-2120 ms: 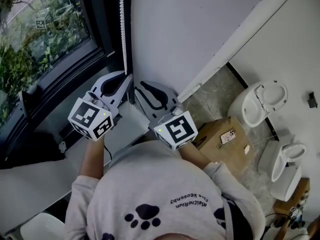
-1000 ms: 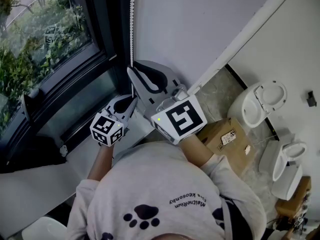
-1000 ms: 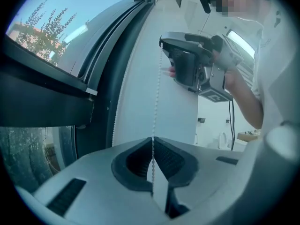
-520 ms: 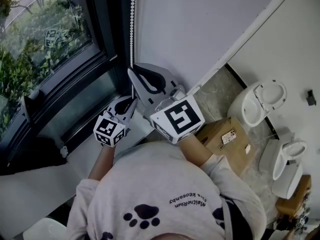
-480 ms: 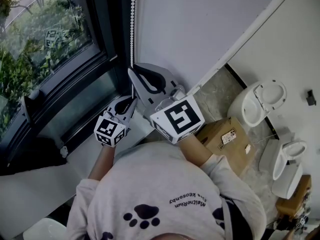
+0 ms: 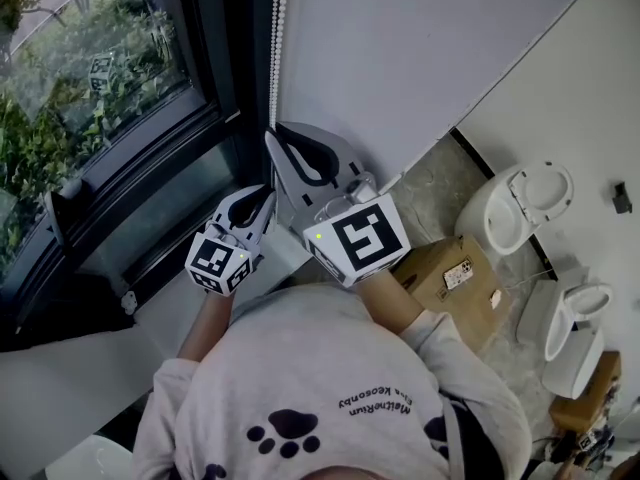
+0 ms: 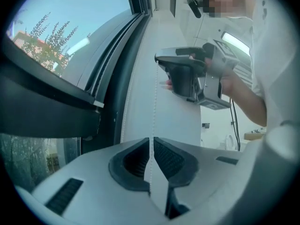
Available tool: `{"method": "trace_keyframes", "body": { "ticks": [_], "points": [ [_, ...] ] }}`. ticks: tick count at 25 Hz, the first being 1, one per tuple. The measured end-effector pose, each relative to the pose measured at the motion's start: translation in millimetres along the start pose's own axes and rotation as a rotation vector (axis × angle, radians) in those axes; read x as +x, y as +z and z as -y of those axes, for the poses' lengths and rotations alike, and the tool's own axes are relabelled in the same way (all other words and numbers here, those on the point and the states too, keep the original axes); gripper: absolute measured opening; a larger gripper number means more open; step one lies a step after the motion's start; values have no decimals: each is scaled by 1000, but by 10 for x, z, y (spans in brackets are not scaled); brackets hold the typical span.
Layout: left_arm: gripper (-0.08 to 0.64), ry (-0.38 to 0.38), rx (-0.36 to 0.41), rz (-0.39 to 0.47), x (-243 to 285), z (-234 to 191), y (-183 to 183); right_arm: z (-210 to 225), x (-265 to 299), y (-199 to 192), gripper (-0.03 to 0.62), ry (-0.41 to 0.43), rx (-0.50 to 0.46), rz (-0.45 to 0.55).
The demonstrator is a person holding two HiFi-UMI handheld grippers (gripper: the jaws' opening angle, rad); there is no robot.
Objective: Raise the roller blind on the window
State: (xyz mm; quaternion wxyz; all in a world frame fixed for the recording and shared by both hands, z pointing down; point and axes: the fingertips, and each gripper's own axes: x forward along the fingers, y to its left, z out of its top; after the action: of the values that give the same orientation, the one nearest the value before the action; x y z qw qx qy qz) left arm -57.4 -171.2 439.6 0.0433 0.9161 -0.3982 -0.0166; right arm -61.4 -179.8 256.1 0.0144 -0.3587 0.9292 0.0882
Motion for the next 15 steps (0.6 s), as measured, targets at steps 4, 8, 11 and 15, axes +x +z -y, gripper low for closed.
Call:
{"method": "trace_keyframes", "body": {
  "ticks": [4,8,11,15],
  "points": [
    [21,12,20,57,-79,10,369,11,28,-5,21,-17,-1,7],
    [21,17,50,72,-125,41,648,43,53,-7,20,-56,-39,15],
    [21,21,57,83,-166,43,774,76,69,-23,18,-86,-57,19],
    [21,29,72,102,-231,27,926,103,79,-67,18,-86,-27,9]
  ]
}}
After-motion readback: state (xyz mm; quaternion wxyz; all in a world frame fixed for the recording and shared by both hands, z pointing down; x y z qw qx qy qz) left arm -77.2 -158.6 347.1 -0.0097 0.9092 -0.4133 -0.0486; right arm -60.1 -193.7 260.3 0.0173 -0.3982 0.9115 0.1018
